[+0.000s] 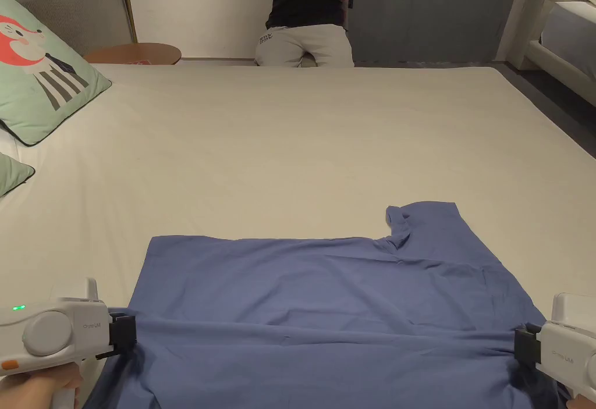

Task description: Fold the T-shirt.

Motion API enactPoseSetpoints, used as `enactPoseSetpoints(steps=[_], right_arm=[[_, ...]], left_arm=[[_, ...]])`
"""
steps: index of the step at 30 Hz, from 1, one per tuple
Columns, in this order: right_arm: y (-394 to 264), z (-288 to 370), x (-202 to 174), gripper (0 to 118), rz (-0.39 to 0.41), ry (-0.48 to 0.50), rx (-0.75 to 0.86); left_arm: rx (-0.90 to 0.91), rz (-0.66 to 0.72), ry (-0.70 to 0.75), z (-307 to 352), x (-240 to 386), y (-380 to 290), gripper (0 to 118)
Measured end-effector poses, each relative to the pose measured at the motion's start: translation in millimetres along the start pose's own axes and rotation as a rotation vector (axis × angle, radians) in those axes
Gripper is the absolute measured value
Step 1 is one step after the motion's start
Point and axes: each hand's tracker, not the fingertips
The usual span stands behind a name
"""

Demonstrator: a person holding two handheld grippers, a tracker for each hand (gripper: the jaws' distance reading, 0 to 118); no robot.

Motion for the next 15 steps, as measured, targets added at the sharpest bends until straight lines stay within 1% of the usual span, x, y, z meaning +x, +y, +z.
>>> enactPoseSetpoints(steps=[1, 2, 3, 7, 10, 11, 12, 13, 14, 15], right_arm=[[0.4, 3.8, 0.2, 74, 0.016, -0.032, 0.023], [1.2, 8.7, 1.9, 93, 0.032, -0.061, 0.044], [1.5, 14.0, 4.0, 103, 0.033, -0.066, 0.063], [3.6, 46.4, 12.3, 102, 0.007, -0.076, 0.203], [0.7, 69.3, 14.4, 102, -0.027, -0.069, 0.287], [-0.7, 76.7, 14.7, 102, -0.032, -0.065, 0.306], [-4.1, 78.0, 15.9, 100, -0.035, -0.064, 0.323], [-6.4, 84.3, 15.6, 94, -0.036, -0.056, 0.340], [-9.2, 91.2, 15.1, 82, -0.036, -0.042, 0.352], [-11.6, 98.2, 13.5, 60, -0.037, -0.033, 0.357]], left_arm=[[0.011, -0.004, 0.011, 3.3, -1.1, 0.1, 88], [0.042, -0.014, 0.009, 12.5, -2.6, -1.9, 101], [0.087, -0.024, 0.005, 24.0, -3.1, -4.2, 106], [0.237, -0.049, 0.027, 64.5, -2.9, -14.9, 106], [0.315, -0.031, 0.013, 91.9, -4.6, -25.9, 105], [0.329, -0.024, -0.002, 99.0, -5.7, -28.5, 103], [0.342, -0.016, -0.016, 107.3, -6.4, -32.6, 92], [0.352, -0.014, -0.021, 113.5, -6.4, -36.1, 77], [0.358, -0.015, -0.021, 120.0, -5.8, -40.3, 58], [0.363, -0.019, -0.020, 128.8, -2.4, -43.5, 32]])
